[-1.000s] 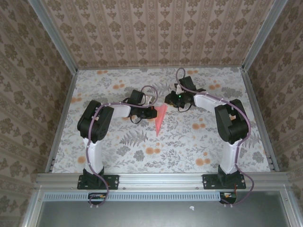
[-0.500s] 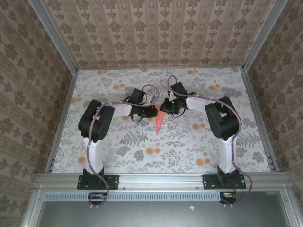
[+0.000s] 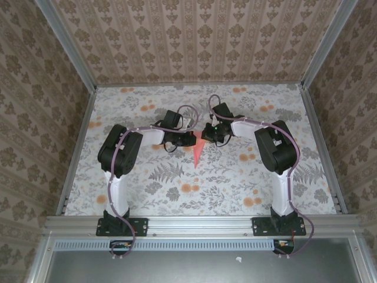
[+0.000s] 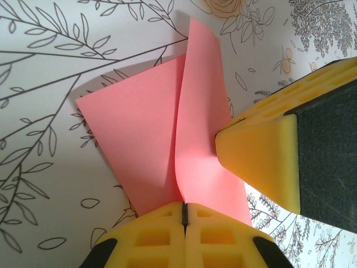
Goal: Fold a paper plane with a square sheet of paper (fold left side to right side)
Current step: Fold the wing for the fifth time at the center of the table.
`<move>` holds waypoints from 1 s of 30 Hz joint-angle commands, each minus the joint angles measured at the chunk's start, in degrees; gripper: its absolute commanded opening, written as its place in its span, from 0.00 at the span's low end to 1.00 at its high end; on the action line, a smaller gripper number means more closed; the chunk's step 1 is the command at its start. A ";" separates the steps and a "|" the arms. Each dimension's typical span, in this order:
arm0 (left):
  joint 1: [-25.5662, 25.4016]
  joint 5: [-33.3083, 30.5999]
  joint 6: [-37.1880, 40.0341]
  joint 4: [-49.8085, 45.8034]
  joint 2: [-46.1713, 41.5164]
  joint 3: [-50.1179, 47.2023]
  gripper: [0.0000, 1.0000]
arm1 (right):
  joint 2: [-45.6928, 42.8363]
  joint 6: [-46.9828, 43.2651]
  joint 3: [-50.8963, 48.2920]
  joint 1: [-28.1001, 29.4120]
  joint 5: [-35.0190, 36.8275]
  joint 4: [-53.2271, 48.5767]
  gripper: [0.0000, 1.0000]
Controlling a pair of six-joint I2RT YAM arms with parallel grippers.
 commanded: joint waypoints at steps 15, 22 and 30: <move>-0.09 -1.57 -0.86 -2.61 -5.33 -0.10 0.25 | 2.16 -0.87 -2.23 -0.66 4.87 -6.09 0.07; -0.32 -1.76 -1.59 -5.97 -14.54 -3.78 0.36 | 2.40 -1.00 -2.40 -0.65 4.04 -5.71 0.06; -4.35 9.26 -10.78 1.23 -16.51 -9.12 0.23 | 2.27 -1.21 -2.57 -0.66 3.69 -5.36 0.06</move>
